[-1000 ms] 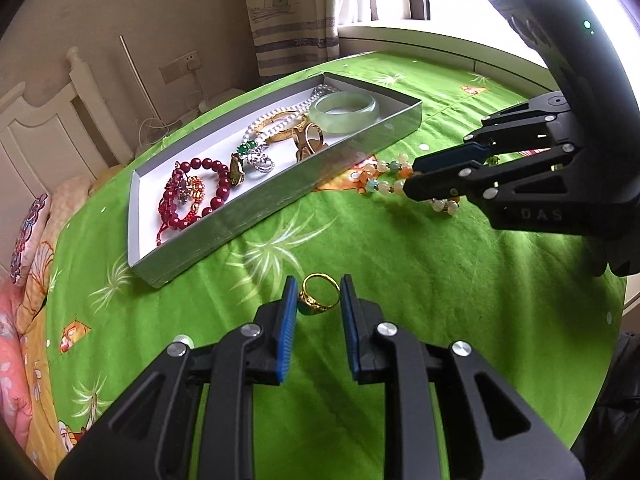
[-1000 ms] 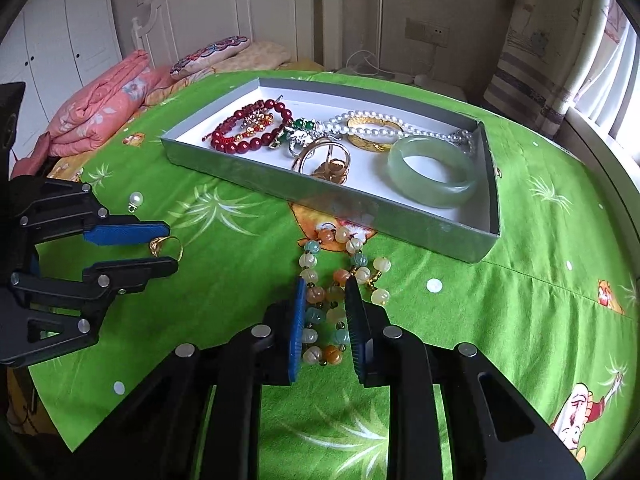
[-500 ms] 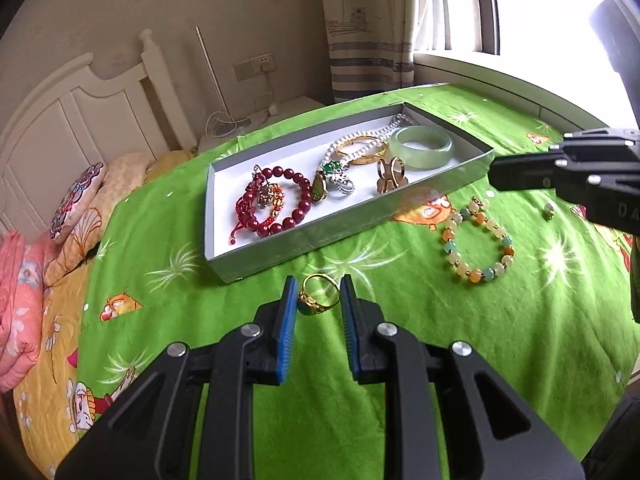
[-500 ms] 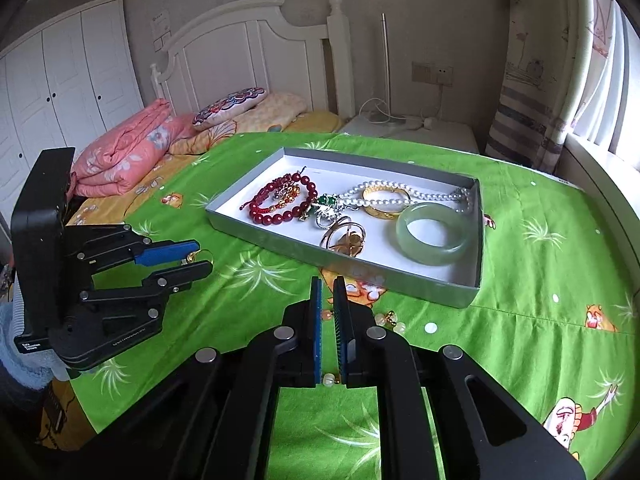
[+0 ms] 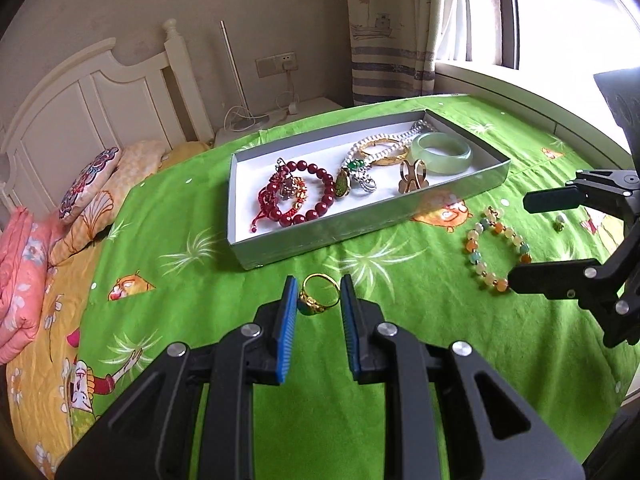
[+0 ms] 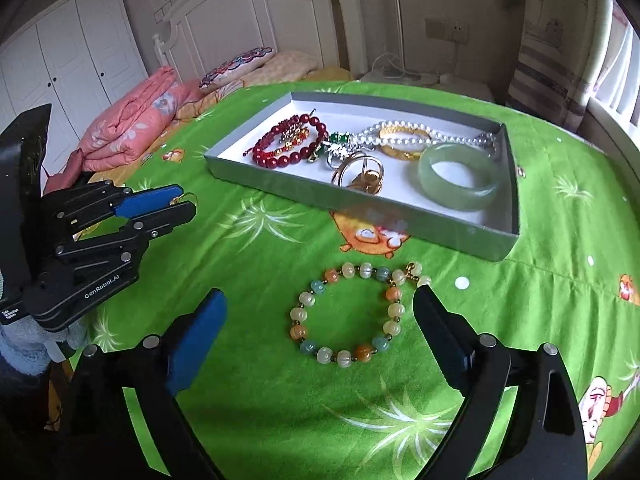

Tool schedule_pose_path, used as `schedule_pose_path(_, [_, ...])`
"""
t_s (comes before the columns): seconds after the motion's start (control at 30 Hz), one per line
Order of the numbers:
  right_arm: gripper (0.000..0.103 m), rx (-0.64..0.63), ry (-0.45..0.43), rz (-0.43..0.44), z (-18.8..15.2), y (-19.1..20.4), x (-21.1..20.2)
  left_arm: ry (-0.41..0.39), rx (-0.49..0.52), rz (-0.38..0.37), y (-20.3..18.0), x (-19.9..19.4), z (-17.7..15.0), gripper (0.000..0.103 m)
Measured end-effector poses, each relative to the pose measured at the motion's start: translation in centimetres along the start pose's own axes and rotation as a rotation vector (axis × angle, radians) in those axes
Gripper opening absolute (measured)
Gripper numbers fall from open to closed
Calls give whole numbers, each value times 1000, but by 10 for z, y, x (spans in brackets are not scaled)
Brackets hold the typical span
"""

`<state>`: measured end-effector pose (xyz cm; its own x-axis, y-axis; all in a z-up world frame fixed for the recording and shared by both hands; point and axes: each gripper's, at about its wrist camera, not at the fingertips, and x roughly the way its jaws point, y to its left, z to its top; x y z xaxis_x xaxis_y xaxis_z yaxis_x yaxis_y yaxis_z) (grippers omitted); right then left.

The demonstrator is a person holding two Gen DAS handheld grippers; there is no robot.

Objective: Organize jewelry
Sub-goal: 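Grasp the jade-and-amber bead bracelet with right tool while left holds the gold ring, then drop the gold ring into the box with left tool while right drops bead bracelet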

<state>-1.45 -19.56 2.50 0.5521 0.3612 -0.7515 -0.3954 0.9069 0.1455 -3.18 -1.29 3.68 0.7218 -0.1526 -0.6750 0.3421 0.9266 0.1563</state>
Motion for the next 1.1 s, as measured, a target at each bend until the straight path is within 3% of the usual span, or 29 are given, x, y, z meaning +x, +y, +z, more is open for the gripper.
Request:
schedule_pose_path(0.23, [93,-15,96,-30,-10,-3,25,-75,-126,-26,18,-30,-9,21])
schedule_pose_path(0.3, [92,-57,86,-60,-12,4,27,-79,-131,-27,19,-35,-12,21])
schedule_pose_path(0.33, [78,-83,83,-80,-12,9,28,-80,-133,-29,21,-36,-13,21])
schedule_pose_path(0.37, [54,-107,67,-90,-12,14,27,-83,-136,-29,21,-38,-14,21])
schedule_pose_path(0.43, [22,-131,51,-76,-12,21,24,-87,-143,-32,22,-39,-16,21])
schedule_pose_path(0.53, [22,-156,23,-78,-16,29,21,-98,-148,-34,23,-43,-18,21])
schedule_pose_path(0.67, [22,-101,-36,-10,-15,24,5,-109,-148,-33,25,-49,-17,21])
schedule_pose_path(1.1, [22,-115,-137,-47,17,23,-34,-144,-109,-51,16,-52,11,21])
